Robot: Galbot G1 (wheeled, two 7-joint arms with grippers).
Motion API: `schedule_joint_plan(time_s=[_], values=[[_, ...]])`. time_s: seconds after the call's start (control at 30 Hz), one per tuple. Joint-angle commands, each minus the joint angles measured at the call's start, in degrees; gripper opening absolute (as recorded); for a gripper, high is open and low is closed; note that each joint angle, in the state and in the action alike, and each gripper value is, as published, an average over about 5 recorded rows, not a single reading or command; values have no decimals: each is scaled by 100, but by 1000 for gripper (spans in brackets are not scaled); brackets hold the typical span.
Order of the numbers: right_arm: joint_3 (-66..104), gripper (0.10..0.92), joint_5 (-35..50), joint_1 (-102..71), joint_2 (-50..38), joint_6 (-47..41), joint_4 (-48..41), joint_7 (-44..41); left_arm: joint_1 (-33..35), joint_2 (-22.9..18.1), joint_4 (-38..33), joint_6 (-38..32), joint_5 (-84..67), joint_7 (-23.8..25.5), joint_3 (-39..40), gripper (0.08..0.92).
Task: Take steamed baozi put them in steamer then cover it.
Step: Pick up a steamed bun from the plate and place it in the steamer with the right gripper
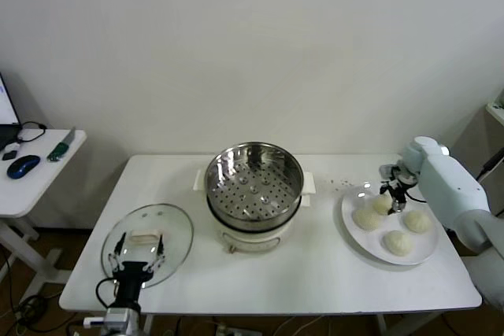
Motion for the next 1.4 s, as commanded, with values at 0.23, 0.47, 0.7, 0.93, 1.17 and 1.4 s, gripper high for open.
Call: schedule_joint_plan(time_s=[0.23,0.47,0.7,0.93,1.17,1.4], values=[[-627,672,689,298,-196,153,435,-238,105,-18,-85,-16,5,-7,-15,823],[-2260,678,1742,1695,-238,670,1134,-555,176,-24,-173,-13,3,-3,-21,823],[-3479,686,2284,2934,345,1314,1615,-733,264,-36,-214,-25,8,-1,-16,823],[-4084,697,2514,3596,1243,1910,2220,-680,428,-22,-313,27,24,86,13,823],[-4067,704,1919,3432,1829,2340,2683,-365,544,-17,-341,-26,42,90,5,823],[-3779,710,904,2893,2264,2721,2852,-131,694,13,-378,-94,29,82,-37,823]])
